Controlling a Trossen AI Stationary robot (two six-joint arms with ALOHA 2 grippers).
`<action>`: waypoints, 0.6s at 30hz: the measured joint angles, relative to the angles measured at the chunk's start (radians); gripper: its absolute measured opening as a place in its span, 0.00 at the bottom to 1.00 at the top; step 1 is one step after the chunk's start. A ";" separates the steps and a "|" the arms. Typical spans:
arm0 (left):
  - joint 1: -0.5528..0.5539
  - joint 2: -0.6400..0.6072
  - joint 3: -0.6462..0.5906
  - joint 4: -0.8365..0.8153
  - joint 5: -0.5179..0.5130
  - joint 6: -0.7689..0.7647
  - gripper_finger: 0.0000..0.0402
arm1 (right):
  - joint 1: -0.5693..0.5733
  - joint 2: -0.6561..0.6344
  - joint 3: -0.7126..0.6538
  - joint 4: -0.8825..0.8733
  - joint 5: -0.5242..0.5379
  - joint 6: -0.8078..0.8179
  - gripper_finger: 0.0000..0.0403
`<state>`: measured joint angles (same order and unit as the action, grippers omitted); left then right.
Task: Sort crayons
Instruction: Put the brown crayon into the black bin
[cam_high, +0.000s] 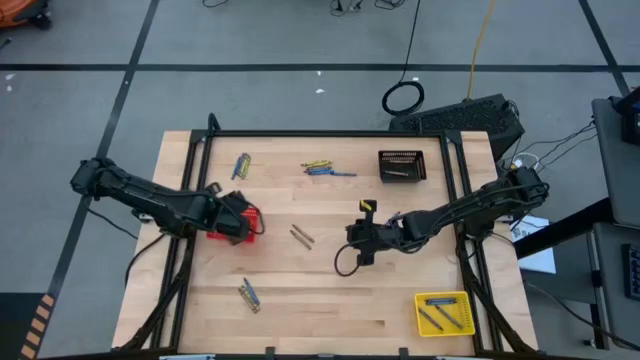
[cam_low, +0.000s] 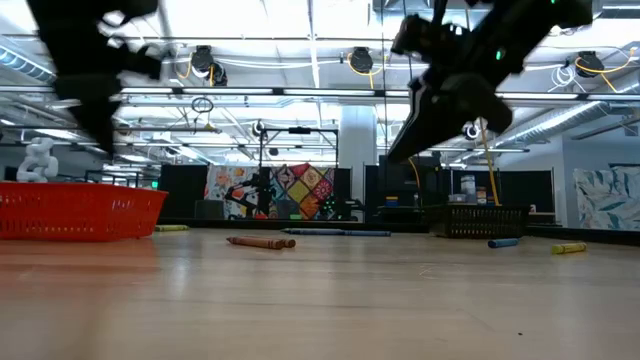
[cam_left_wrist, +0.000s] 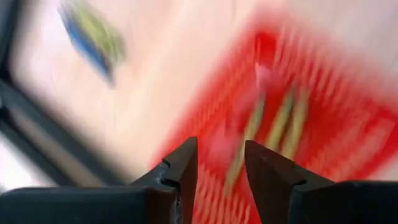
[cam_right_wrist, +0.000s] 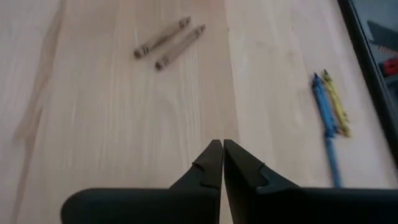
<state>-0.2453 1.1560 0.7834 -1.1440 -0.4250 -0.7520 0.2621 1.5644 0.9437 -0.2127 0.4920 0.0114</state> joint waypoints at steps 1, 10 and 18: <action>-0.003 -0.019 -0.005 0.099 -0.062 0.006 0.34 | -0.007 0.004 -0.035 0.080 -0.011 -0.005 0.00; 0.021 -0.019 -0.224 1.329 -0.065 0.606 0.34 | -0.121 -0.003 -0.155 0.412 -0.077 -0.027 0.00; 0.383 0.121 -0.335 1.632 0.212 0.627 0.34 | -0.246 -0.002 -0.156 0.436 -0.077 -0.025 0.00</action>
<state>0.1379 1.2766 0.4484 0.4878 -0.2132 -0.1249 0.0162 1.5620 0.7879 0.2235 0.4152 -0.0134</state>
